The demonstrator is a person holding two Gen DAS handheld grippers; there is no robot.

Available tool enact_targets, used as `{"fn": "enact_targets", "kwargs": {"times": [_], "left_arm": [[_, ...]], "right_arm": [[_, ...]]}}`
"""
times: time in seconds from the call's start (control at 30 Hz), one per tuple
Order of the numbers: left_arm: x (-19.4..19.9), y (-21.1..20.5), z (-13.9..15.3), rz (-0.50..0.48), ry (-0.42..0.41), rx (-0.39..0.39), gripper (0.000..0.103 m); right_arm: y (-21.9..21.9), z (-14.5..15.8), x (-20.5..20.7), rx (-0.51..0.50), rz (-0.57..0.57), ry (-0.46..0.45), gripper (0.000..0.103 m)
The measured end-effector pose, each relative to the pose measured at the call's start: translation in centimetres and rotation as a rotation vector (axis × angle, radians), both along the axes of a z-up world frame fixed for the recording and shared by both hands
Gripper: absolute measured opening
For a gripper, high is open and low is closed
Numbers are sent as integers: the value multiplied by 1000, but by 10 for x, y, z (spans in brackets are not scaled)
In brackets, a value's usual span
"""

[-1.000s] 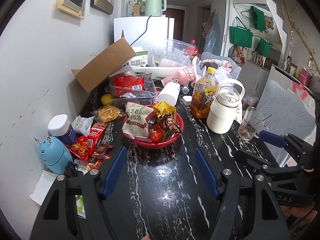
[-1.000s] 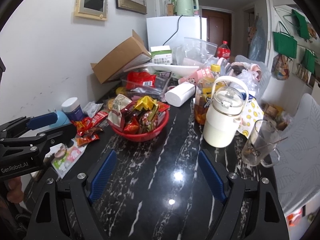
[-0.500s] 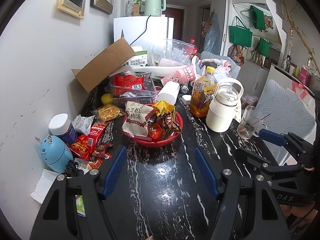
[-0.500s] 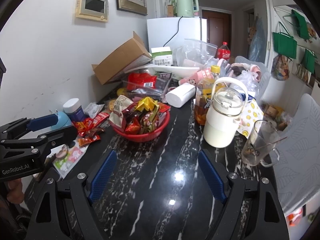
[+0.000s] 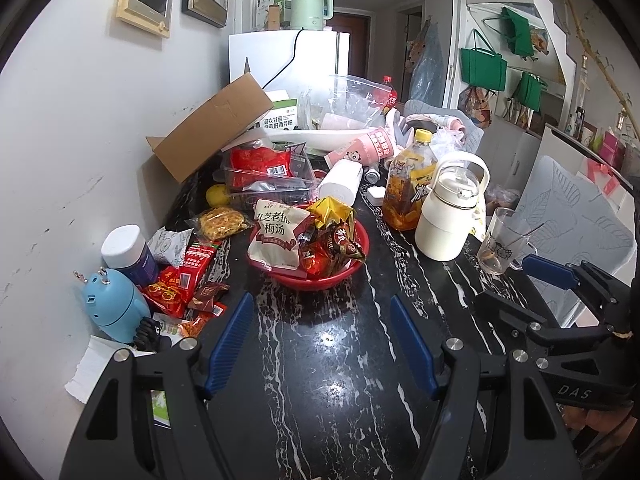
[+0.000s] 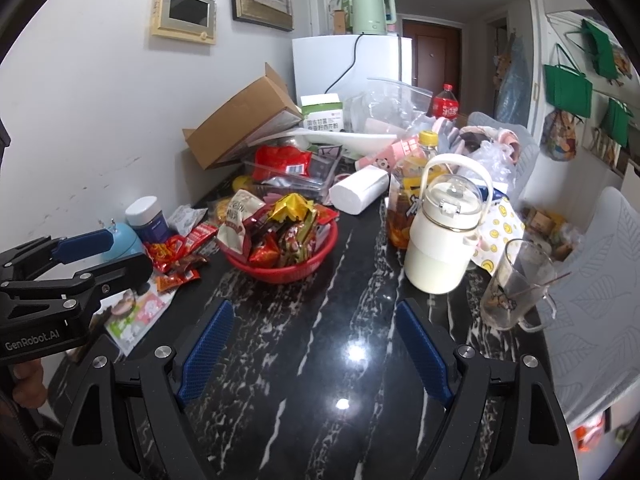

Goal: Organize snacks

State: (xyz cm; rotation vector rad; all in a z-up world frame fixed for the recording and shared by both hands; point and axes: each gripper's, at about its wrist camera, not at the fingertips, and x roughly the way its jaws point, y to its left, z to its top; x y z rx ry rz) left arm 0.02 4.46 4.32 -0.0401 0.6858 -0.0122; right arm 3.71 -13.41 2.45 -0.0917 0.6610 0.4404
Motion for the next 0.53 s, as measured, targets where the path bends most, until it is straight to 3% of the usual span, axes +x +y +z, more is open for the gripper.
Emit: {"fn": "enact_targets", "kwargs": {"times": [0.53], "left_arm": [[1, -6, -4, 0, 7, 12, 70]], "right_arm": [[-4, 0, -3, 0, -8, 1, 84]]}}
